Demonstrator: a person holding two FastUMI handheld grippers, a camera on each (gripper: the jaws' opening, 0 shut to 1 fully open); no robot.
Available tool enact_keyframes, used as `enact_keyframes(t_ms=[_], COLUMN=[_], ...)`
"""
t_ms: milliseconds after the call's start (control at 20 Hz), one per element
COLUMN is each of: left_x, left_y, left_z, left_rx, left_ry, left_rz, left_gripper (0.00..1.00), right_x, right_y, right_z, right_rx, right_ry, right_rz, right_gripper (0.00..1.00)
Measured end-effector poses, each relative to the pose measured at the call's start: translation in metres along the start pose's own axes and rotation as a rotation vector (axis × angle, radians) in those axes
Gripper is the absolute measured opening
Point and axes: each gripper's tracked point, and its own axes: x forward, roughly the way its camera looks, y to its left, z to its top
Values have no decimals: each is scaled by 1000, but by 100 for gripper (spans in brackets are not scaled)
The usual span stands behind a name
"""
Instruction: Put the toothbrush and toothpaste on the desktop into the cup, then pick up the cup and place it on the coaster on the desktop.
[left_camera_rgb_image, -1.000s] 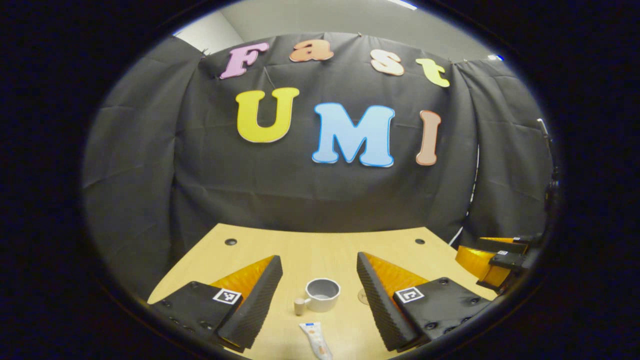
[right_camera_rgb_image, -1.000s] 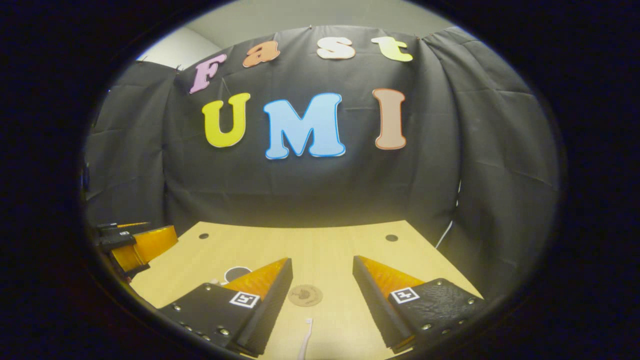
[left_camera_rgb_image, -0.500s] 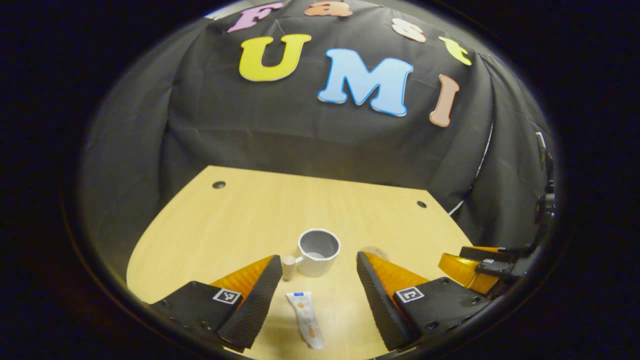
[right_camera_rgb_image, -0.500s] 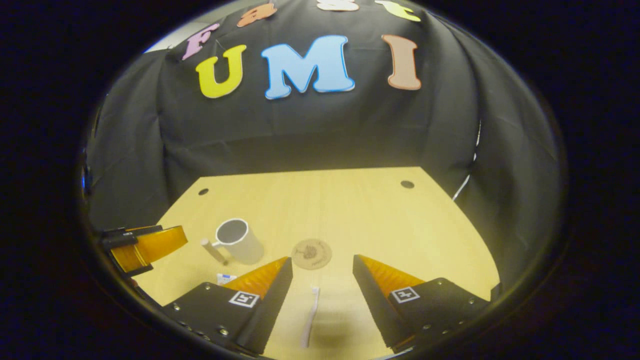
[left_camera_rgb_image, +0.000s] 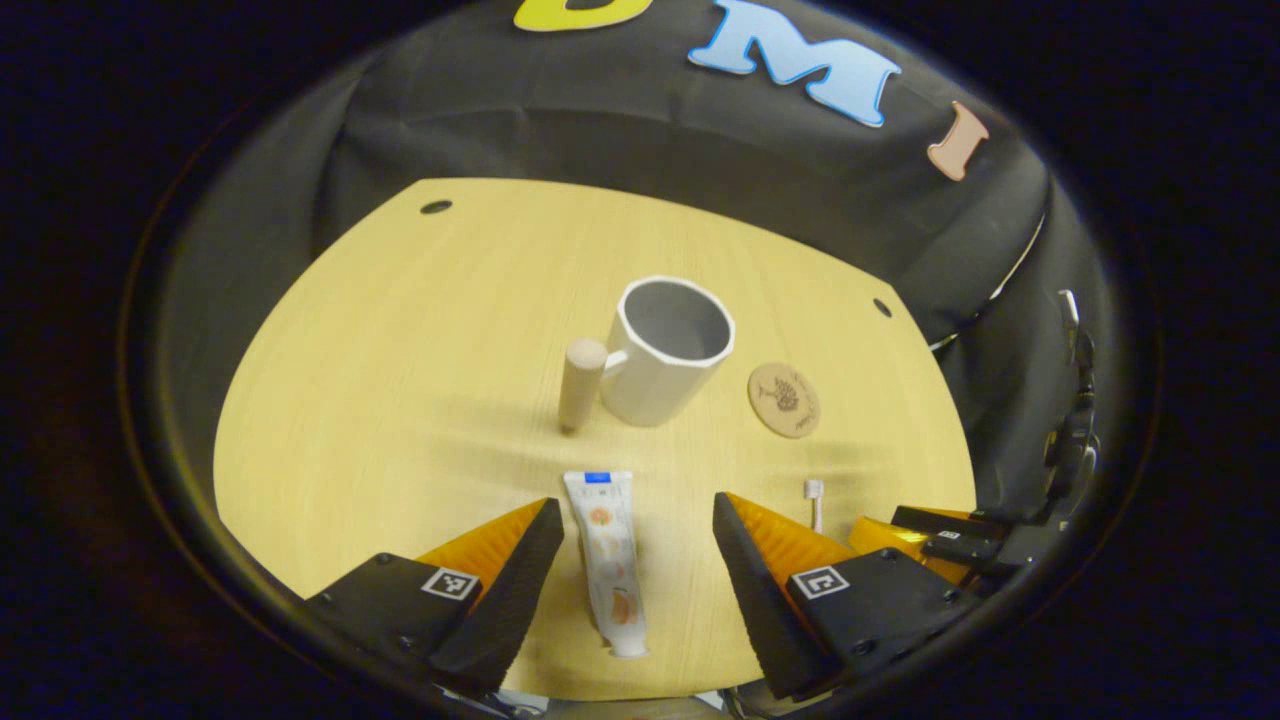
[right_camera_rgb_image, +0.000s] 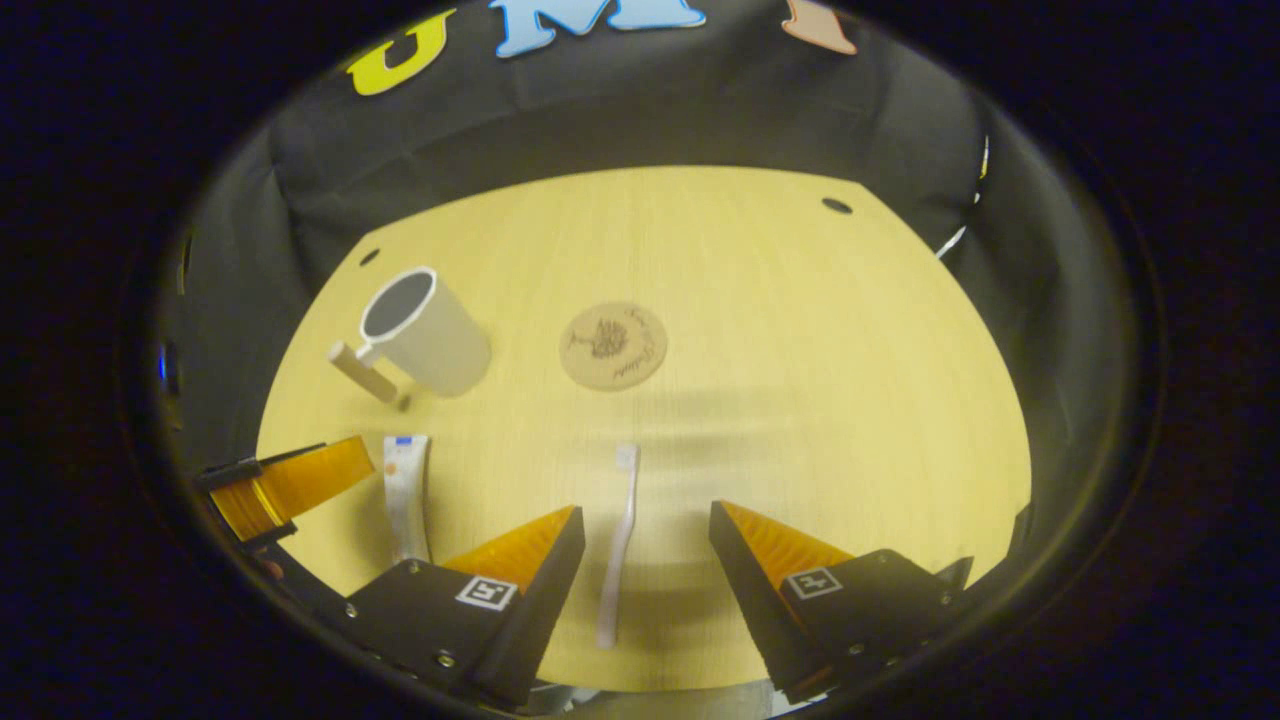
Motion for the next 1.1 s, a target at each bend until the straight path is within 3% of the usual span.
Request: enact_keyframes(t_ms=[350,450,550,600,900,1100], left_x=[31,38,39,40,51,52], left_y=[14,20,30,35,36,38], left_z=[-39,-47,-54,-54,-55,-51], left_rx=[7,14,27,41,121,76], left_ry=[165,199,232,234,261,256], left_rz=[54,79,116,135,200,217], left_gripper=[94,100,98,94,94,92], right_x=[29,35,37,39,40,41], right_y=[9,11,6,7,6,6], right_z=[-31,-39,-39,-38,-39,-38], right_rx=[-49,-61,-76,-71,-37,16], right_ry=[139,174,182,182,226,260], right_rz=[5,5,-17,-18,-46,-66], right_gripper=[83,83,83,77,81,81])
